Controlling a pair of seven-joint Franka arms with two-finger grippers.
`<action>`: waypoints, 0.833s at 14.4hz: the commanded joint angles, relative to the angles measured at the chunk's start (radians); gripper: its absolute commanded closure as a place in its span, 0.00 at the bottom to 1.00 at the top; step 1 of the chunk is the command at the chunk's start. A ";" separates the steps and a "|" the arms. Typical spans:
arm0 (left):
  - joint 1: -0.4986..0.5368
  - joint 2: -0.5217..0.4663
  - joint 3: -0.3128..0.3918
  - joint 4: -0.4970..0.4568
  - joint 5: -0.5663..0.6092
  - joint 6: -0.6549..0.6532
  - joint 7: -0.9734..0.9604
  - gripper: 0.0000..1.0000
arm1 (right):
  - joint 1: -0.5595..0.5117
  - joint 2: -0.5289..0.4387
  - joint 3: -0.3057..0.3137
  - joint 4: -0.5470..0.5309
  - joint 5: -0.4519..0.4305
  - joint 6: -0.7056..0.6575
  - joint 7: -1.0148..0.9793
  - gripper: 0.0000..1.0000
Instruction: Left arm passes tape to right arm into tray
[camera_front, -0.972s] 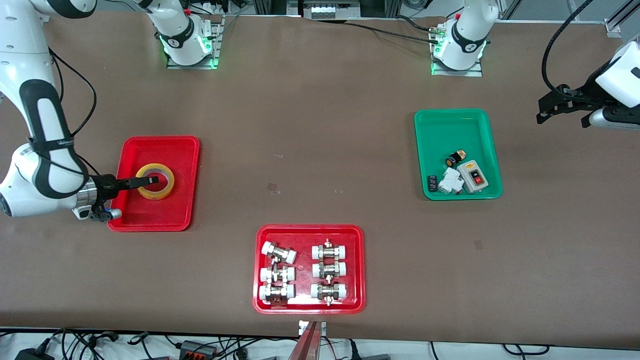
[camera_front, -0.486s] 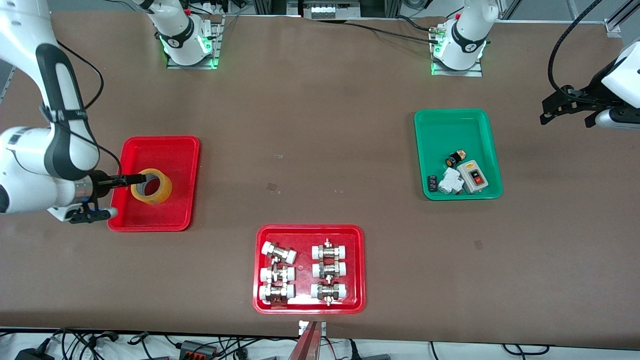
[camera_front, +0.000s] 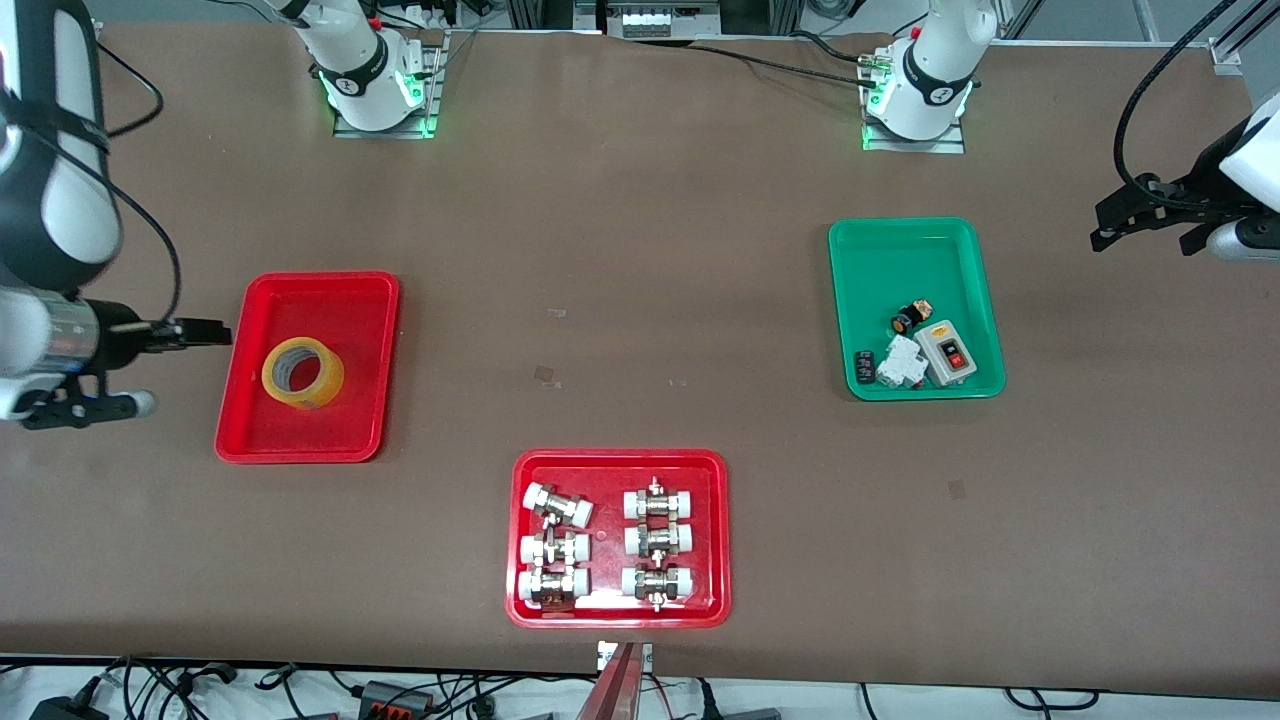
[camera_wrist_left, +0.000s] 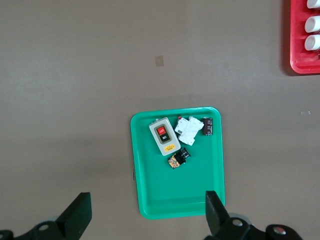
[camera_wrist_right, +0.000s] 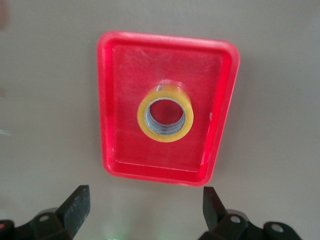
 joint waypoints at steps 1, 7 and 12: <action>-0.001 0.015 -0.003 0.027 0.010 -0.011 -0.010 0.00 | 0.021 0.020 -0.001 0.170 -0.032 -0.096 0.010 0.00; -0.001 0.024 -0.003 0.040 0.009 -0.016 -0.009 0.00 | 0.019 0.014 -0.006 0.234 -0.034 -0.095 0.031 0.00; 0.001 0.026 -0.003 0.040 0.009 -0.016 -0.007 0.00 | 0.015 -0.002 -0.004 0.225 -0.034 0.037 0.062 0.00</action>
